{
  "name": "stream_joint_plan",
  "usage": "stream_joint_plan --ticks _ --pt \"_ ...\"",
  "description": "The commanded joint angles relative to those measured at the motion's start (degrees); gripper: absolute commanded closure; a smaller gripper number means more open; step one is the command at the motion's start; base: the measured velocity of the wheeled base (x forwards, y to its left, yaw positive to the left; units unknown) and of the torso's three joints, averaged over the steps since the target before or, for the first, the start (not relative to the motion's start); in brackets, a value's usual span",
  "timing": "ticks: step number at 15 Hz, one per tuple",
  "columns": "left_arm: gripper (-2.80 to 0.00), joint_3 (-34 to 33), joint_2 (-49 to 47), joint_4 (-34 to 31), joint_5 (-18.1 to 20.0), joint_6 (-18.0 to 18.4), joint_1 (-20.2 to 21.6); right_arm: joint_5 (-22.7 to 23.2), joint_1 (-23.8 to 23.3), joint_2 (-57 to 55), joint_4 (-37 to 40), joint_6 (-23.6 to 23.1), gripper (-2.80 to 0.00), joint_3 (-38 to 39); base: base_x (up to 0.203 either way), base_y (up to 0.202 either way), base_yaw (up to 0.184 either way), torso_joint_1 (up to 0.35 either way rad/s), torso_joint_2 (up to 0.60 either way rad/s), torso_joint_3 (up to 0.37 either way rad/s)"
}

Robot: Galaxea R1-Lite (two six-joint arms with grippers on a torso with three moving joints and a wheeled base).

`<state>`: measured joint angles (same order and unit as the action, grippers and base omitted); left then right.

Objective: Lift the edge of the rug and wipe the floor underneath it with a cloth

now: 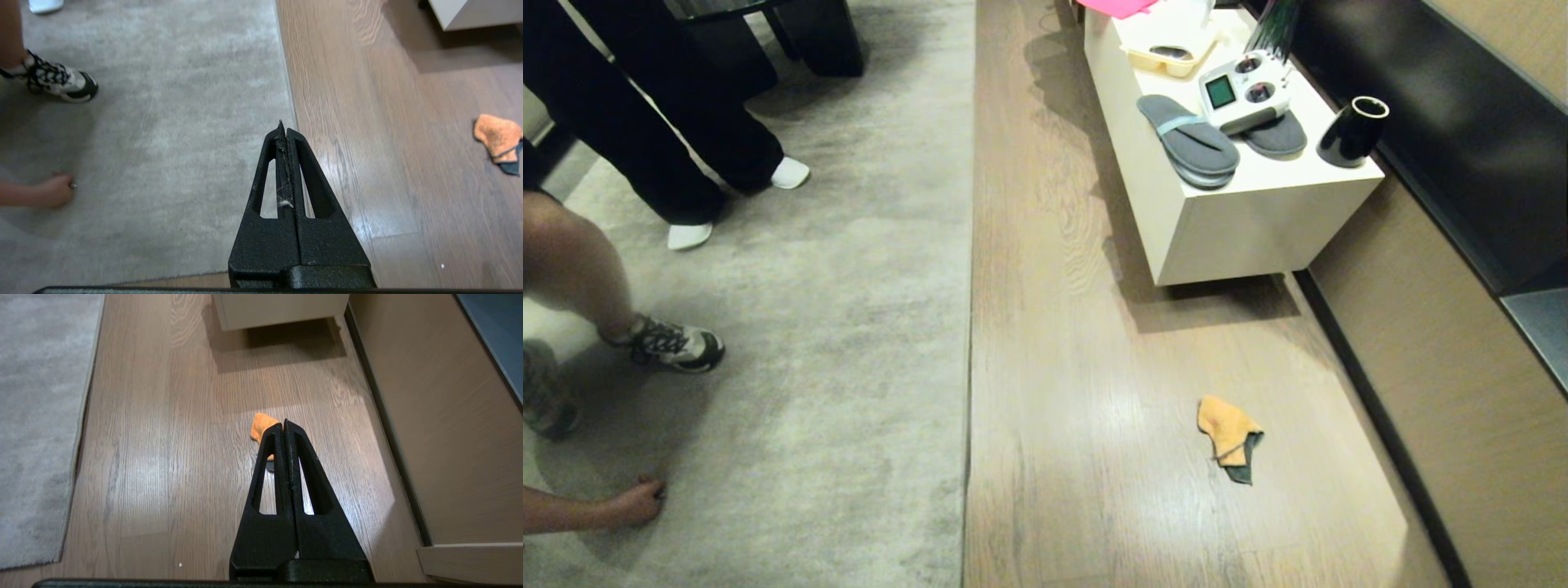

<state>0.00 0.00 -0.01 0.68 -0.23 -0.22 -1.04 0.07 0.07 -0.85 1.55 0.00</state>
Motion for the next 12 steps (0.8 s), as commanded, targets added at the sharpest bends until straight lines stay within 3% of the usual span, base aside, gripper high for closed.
stream_joint_plan --ticks 1,12 --pt "0.00 0.00 0.00 0.01 0.02 -0.03 0.04 -0.01 0.01 -0.07 -0.03 0.03 0.00 0.00 0.000 0.000 0.000 -0.004 0.00 0.204" --pt "0.00 0.00 0.00 0.01 0.02 -0.03 -0.04 -0.01 0.01 -0.07 -0.03 0.03 0.00 0.00 0.000 0.000 0.000 0.003 0.00 0.201"
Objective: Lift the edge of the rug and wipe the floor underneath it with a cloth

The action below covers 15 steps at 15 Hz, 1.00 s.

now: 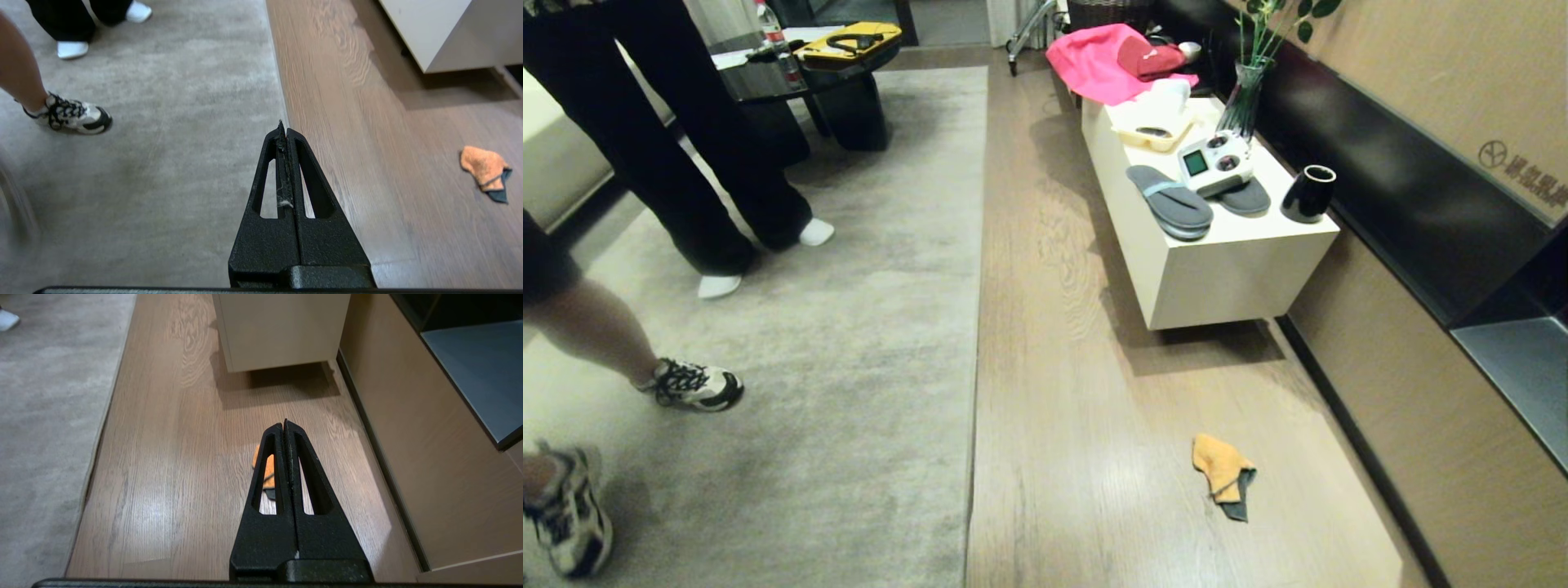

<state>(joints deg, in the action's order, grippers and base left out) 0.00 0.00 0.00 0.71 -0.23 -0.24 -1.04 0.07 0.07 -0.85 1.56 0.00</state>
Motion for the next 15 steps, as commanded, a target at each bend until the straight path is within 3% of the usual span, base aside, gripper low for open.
stream_joint_plan --ticks 1,11,15 --pt "0.00 0.00 0.00 0.00 0.00 -0.03 -0.02 -0.01 0.01 -0.07 -0.03 -0.05 0.00 0.00 0.000 0.000 0.000 0.004 0.00 0.203" --pt "0.00 0.00 0.00 0.00 0.00 -0.03 0.02 -0.01 0.01 -0.07 -0.03 -0.07 0.00 0.00 0.000 0.000 0.000 0.002 0.00 0.202" --pt "0.00 0.00 0.00 0.00 0.00 -0.03 0.06 -0.01 0.01 -0.07 -0.03 0.00 0.00 0.00 0.000 0.000 0.000 0.000 0.00 0.000"
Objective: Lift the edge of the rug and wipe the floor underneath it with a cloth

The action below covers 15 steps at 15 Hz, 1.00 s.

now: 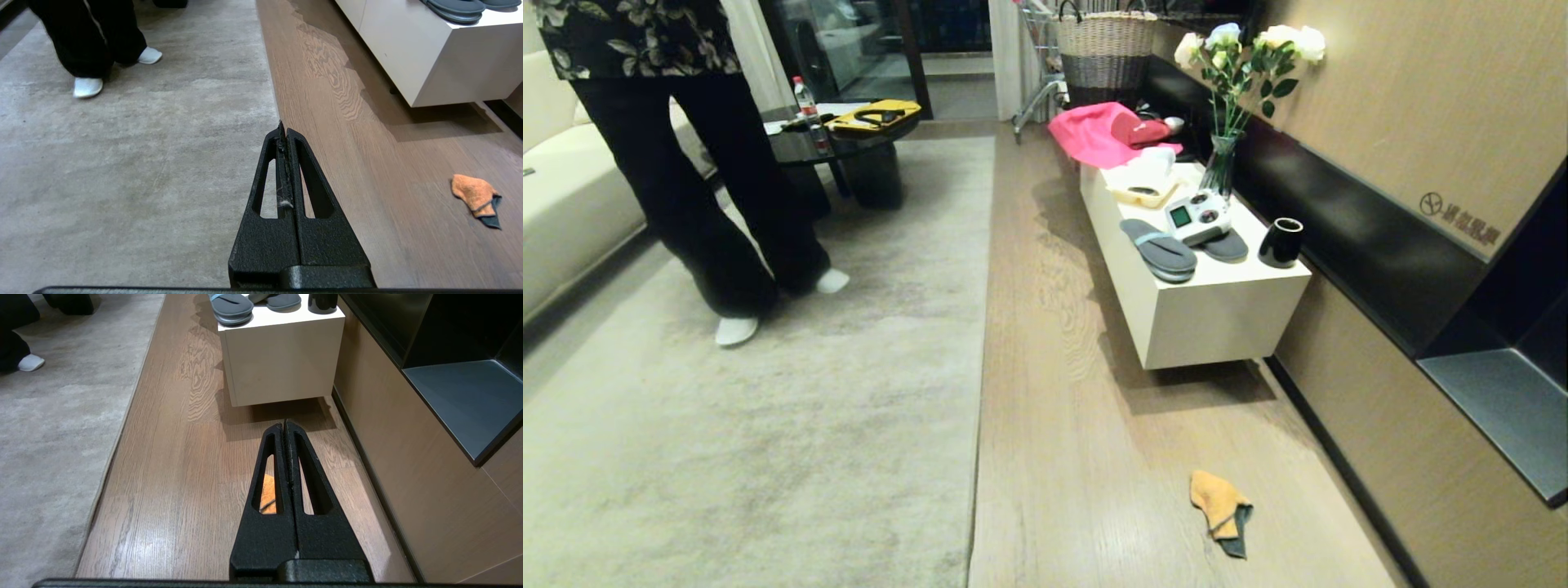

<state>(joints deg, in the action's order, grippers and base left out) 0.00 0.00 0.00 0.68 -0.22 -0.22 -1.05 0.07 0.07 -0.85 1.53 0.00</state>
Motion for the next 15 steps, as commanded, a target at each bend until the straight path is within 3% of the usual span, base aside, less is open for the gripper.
stream_joint_plan --ticks 1,15 --pt "0.00 0.00 0.00 0.00 0.02 -0.04 0.04 -0.01 0.01 -0.07 -0.03 -0.01 0.00 0.00 0.000 0.000 0.000 0.000 0.00 0.000" --pt "0.00 0.00 0.00 0.00 0.02 0.04 0.04 -0.01 0.01 -0.07 -0.03 0.00 0.00 0.00 0.000 0.000 0.000 0.001 0.00 0.015"
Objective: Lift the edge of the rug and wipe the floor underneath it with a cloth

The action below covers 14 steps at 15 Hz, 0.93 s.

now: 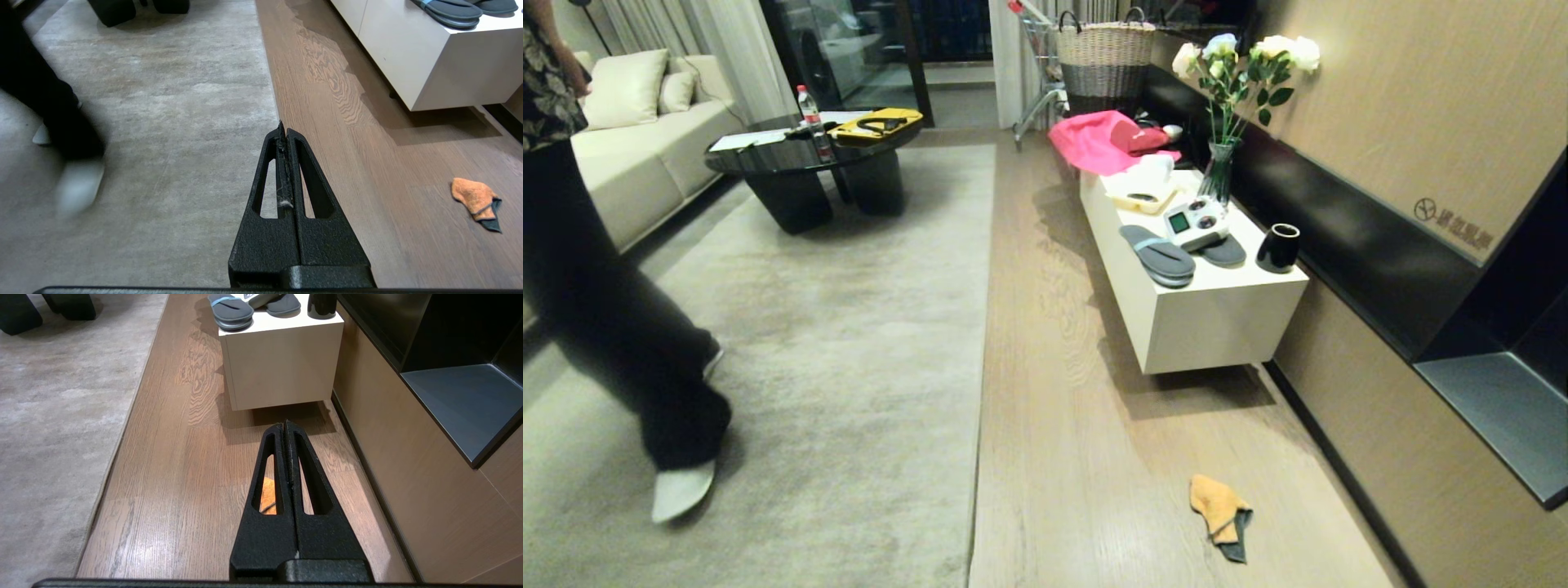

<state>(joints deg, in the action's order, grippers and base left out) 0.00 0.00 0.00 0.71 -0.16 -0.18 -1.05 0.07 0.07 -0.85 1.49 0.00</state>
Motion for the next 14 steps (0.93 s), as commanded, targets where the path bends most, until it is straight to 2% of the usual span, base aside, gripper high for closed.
stream_joint_plan --ticks 1,14 --pt "0.00 0.00 0.00 0.00 0.00 -0.02 -0.08 -0.01 0.01 -0.07 -0.03 -0.17 0.00 0.00 0.000 0.000 0.000 0.000 0.00 0.000" --pt "0.00 0.00 0.00 0.00 0.00 -0.02 0.01 0.08 0.01 -0.07 -0.11 0.18 0.00 0.00 0.000 0.000 0.000 0.000 0.00 0.000"
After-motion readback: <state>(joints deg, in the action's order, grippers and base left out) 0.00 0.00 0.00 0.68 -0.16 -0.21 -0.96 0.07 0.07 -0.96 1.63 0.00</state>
